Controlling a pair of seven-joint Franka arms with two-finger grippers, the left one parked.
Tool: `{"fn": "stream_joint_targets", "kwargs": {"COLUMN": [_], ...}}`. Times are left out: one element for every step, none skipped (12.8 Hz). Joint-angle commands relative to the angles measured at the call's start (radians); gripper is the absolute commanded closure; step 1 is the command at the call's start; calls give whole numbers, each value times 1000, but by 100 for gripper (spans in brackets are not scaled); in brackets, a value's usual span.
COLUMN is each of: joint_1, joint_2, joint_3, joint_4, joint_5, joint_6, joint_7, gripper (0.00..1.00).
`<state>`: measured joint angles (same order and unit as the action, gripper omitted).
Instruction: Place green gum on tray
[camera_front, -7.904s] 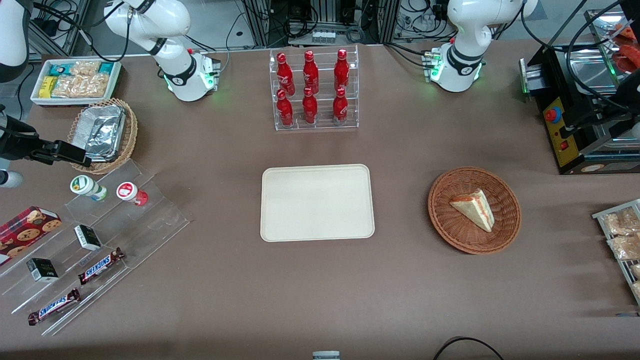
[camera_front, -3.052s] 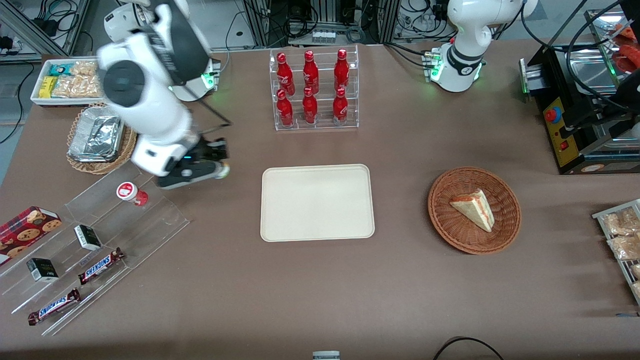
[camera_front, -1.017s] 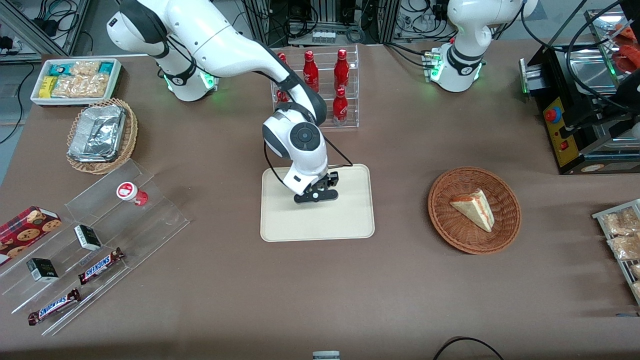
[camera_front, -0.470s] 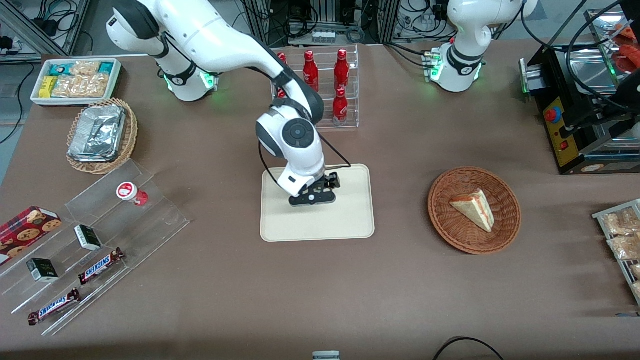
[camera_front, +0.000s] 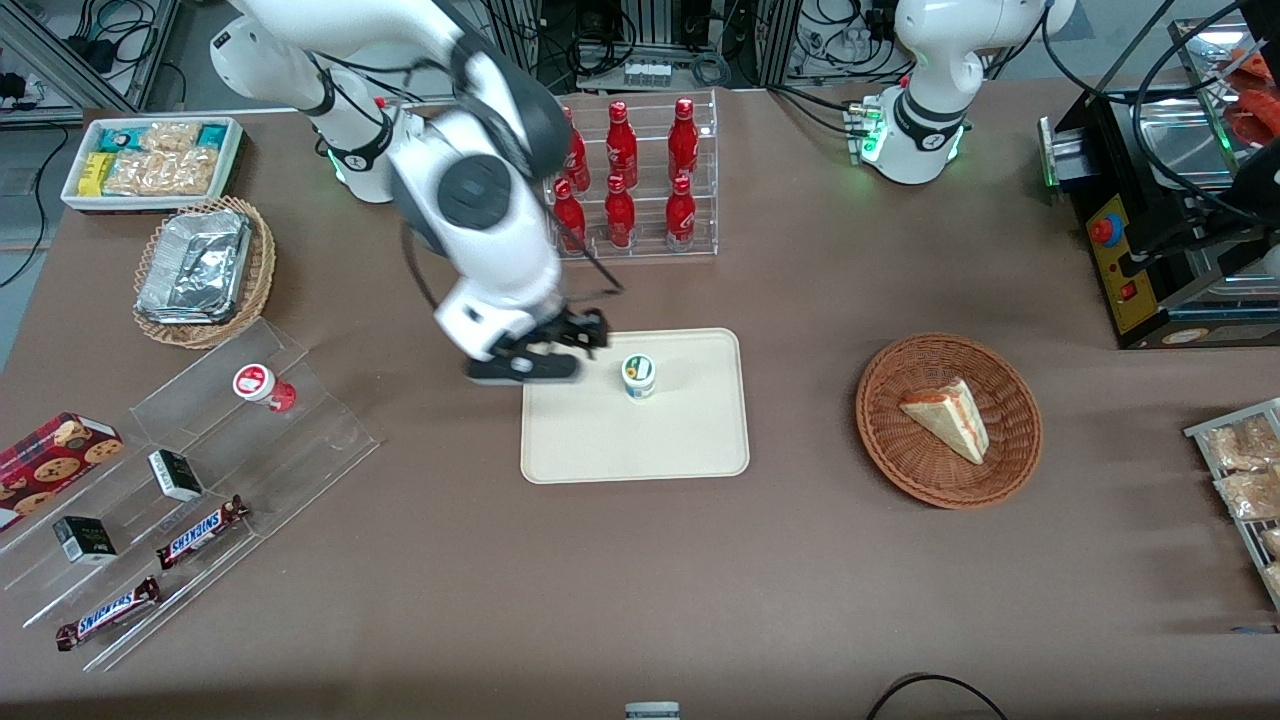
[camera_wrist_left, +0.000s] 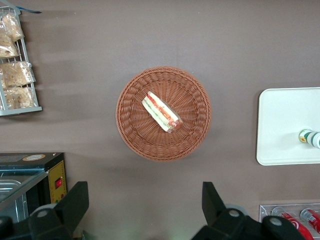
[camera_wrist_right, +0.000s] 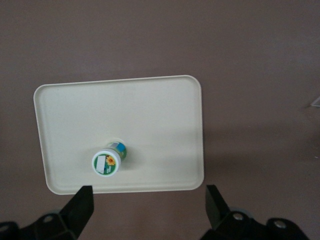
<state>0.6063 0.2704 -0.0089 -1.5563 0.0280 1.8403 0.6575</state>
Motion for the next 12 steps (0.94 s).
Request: {"fn": "stream_joint_targets", "kwargs": {"joint_1": [-90, -139, -190, -236, -279, -328, -373, -411, -454, -489, -511, -540], "joint_2": [-143, -179, -218, -259, -288, -316, -332, -339, -339, -339, -339, -338], "joint_3": [9, 9, 7, 7, 7, 7, 7, 4, 3, 3, 0, 0], "joint_4": [-70, -70, -71, -76, -80, -80, -79, -77, -70, -65, -57, -57], "joint_5": [12, 39, 49, 49, 49, 49, 49, 49, 47, 47, 44, 44], "joint_6": [-128, -179, -219, -246, -266, -306, -329, -345, -361, -365, -365, -374], "joint_7": [-112, -160, -205, -243, -272, -323, -373, -422, -462, -493, -542, -576], "gripper": [1, 1, 1, 1, 1, 1, 1, 1, 1, 1, 1, 1]}}
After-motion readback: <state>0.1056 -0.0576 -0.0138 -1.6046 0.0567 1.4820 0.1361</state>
